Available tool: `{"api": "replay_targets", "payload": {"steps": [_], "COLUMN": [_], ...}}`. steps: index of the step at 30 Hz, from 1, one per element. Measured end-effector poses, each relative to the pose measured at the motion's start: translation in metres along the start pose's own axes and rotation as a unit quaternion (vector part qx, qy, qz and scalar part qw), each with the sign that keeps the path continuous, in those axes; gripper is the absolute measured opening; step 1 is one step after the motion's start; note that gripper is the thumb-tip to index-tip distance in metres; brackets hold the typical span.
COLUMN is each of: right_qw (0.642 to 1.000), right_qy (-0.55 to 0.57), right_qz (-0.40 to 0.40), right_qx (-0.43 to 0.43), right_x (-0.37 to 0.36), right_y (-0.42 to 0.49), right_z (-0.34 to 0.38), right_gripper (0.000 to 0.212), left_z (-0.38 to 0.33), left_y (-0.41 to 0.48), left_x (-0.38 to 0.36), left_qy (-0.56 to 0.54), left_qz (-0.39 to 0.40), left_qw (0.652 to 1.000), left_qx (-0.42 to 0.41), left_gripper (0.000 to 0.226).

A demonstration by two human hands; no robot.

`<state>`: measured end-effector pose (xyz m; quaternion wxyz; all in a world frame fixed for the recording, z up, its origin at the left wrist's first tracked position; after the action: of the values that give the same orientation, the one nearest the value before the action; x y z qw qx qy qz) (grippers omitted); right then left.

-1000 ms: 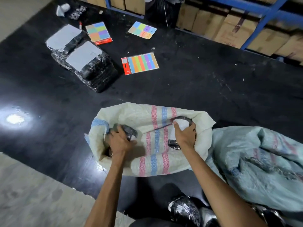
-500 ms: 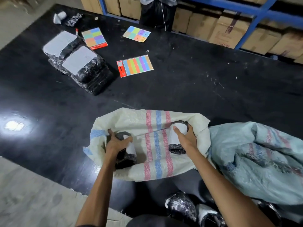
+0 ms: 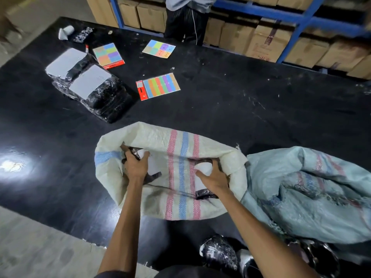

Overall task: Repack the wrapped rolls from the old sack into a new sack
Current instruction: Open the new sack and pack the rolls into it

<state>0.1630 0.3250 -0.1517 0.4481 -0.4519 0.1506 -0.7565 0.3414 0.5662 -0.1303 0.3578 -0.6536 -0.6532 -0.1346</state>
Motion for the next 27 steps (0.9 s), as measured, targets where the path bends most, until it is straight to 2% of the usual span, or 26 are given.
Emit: {"api": "replay_targets", "payload": {"steps": [3, 5, 9, 11, 14, 17, 19, 21, 27], "right_qw": [0.999, 0.998, 0.981, 0.977, 0.985, 0.979, 0.97, 0.972, 0.979], "right_qy": [0.028, 0.062, 0.142, 0.119, 0.016, -0.081, -0.122, -0.121, -0.094], "right_qz": [0.037, 0.024, -0.127, -0.166, -0.165, -0.185, -0.209, -0.202, -0.178], "right_qx": [0.001, -0.011, -0.049, -0.056, -0.043, -0.023, 0.002, 0.005, -0.034], "right_x": [-0.002, -0.001, 0.013, 0.02, 0.021, 0.019, 0.021, 0.026, 0.029], "right_y": [-0.003, -0.002, -0.001, 0.002, 0.009, 0.014, 0.018, 0.021, 0.026], "right_z": [-0.005, -0.008, -0.01, -0.003, 0.011, 0.017, 0.019, 0.021, 0.017], "right_gripper": [0.09, 0.086, 0.102, 0.102, 0.097, 0.104, 0.093, 0.085, 0.096], "left_z": [-0.01, -0.014, 0.002, 0.011, 0.022, 0.038, 0.043, 0.044, 0.039], "left_y": [0.01, 0.016, 0.031, 0.029, 0.02, 0.029, 0.041, 0.045, 0.035], "left_x": [-0.003, -0.006, -0.014, -0.012, -0.015, -0.008, 0.0, 0.005, 0.0], "left_qy": [0.033, 0.087, 0.149, 0.181, 0.253, 0.237, 0.24, 0.259, 0.241], "left_qz": [-0.035, -0.015, 0.074, 0.081, 0.068, 0.057, 0.058, 0.063, 0.081], "left_qw": [0.999, 0.995, 0.975, 0.971, 0.959, 0.967, 0.968, 0.963, 0.961], "left_qx": [-0.01, -0.044, -0.146, -0.137, -0.11, -0.07, -0.042, -0.04, -0.105], "left_gripper": [0.09, 0.092, 0.108, 0.101, 0.09, 0.083, 0.078, 0.074, 0.078]}}
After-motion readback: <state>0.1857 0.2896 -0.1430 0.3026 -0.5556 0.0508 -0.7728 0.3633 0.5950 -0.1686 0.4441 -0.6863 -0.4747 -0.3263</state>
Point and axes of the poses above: each hand's wrist, its own y-axis towards the middle knuckle, its own x-axis out of the back of the hand, z = x × y, the point moved 5 cm from there along y, towards the middle knuckle, and after that the axes turned 2 degrees about -x, right-handed, at the moved point
